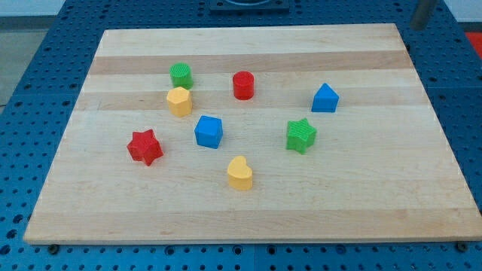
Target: Point your arm at the top side of the blue triangle
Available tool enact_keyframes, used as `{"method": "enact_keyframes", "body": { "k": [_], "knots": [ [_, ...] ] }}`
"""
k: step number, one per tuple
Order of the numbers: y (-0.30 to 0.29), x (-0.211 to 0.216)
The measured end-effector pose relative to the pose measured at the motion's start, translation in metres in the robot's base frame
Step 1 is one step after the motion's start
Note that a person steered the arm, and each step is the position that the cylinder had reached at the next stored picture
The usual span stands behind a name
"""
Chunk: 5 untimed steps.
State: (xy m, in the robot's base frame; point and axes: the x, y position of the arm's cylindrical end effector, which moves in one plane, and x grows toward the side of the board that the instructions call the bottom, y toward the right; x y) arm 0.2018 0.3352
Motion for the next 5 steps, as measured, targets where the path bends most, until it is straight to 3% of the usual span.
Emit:
{"method": "enact_keyframes", "body": {
  "k": [2,3,4,5],
  "knots": [
    [-0.020,0.020],
    [-0.136,0.030],
    [-0.150,0.046],
    [-0.113,0.056]
  ]
}}
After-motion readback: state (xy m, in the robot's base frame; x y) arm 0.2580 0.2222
